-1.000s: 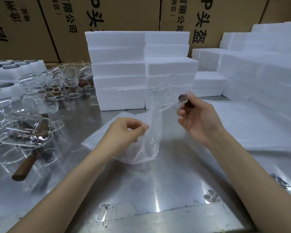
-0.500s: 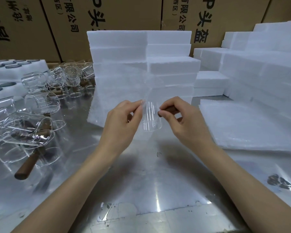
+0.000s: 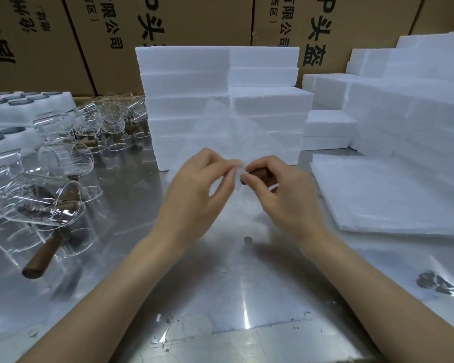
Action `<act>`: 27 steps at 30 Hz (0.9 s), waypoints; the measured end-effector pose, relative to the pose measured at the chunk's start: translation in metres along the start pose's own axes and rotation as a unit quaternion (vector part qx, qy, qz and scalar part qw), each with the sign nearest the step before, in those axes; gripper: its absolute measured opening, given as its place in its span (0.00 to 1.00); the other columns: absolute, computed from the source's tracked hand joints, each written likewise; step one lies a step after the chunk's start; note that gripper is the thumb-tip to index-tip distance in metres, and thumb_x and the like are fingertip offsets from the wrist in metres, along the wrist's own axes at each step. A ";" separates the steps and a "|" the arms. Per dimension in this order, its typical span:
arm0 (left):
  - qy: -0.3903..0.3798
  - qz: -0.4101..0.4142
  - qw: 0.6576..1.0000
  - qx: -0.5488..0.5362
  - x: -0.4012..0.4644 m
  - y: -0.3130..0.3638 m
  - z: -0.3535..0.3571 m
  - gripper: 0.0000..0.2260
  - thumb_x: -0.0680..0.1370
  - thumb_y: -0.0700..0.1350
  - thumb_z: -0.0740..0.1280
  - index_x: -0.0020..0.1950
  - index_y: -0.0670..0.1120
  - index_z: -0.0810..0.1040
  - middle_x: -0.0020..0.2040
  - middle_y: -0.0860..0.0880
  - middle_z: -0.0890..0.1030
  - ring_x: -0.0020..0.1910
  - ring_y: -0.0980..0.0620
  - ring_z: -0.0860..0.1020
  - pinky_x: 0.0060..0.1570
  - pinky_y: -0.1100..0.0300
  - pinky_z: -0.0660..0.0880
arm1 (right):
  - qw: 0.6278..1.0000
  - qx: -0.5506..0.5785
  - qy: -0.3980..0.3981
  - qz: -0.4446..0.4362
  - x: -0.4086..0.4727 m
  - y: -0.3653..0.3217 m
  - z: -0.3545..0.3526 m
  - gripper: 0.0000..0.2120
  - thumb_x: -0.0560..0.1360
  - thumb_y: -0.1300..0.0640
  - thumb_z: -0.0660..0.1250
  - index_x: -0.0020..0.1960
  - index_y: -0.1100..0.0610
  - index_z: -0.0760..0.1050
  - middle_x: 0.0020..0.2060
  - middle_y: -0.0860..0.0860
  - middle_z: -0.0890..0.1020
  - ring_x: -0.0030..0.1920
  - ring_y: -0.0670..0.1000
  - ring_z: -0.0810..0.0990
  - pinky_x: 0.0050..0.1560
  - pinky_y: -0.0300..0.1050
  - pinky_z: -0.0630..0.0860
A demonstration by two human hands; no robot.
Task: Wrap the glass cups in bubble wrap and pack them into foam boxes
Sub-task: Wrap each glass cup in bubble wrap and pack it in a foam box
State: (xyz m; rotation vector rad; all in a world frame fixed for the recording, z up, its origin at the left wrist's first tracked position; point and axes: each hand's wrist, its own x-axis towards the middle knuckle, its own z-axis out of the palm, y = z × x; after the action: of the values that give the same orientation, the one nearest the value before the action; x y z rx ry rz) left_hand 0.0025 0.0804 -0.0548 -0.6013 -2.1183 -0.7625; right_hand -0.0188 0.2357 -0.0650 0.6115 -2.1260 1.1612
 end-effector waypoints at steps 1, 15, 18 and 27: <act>-0.013 0.018 1.000 -0.008 -0.001 0.002 0.002 0.11 0.80 0.41 0.63 0.58 0.42 0.82 0.43 0.49 0.76 0.41 0.51 0.75 0.43 0.61 0.71 | 1.000 -0.016 -0.017 -0.013 -0.002 -0.001 0.002 0.04 0.75 0.57 0.69 0.48 0.56 0.79 0.37 0.44 0.83 0.38 0.47 0.81 0.40 0.47 0.78; 0.233 -0.188 0.951 -0.073 0.012 -0.030 -0.022 0.19 0.81 0.43 0.60 0.72 0.45 0.67 0.71 0.50 0.64 0.67 0.63 0.64 0.67 0.71 0.59 | 0.887 0.336 -0.027 0.316 0.009 0.015 0.007 0.09 0.77 0.72 0.60 0.56 0.70 0.73 0.30 0.48 0.79 0.28 0.40 0.79 0.29 0.34 0.77; 0.153 -0.405 0.844 -0.316 0.012 -0.044 -0.022 0.27 0.81 0.57 0.58 0.78 0.51 0.56 0.76 0.54 0.60 0.71 0.58 0.64 0.71 0.62 0.58 | 0.811 0.433 -0.016 0.392 0.014 0.013 0.006 0.04 0.79 0.66 0.60 0.48 0.63 0.73 0.31 0.52 0.79 0.29 0.48 0.79 0.28 0.39 0.77; -0.189 -0.404 0.759 -0.474 -0.008 -0.031 0.026 0.27 0.81 0.64 0.43 0.76 0.56 0.59 0.73 0.59 0.67 0.72 0.55 0.66 0.72 0.57 0.59 | 0.781 0.420 -0.100 0.452 0.007 0.019 0.013 0.13 0.82 0.62 0.54 0.40 0.57 0.71 0.33 0.50 0.78 0.27 0.41 0.79 0.30 0.32 0.75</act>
State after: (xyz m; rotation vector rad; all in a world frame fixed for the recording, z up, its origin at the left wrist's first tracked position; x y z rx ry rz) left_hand -0.0261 0.0747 -0.0841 -0.2888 -2.2115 -2.4683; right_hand -0.0404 0.2337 -0.0760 -0.0224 -1.9969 2.7569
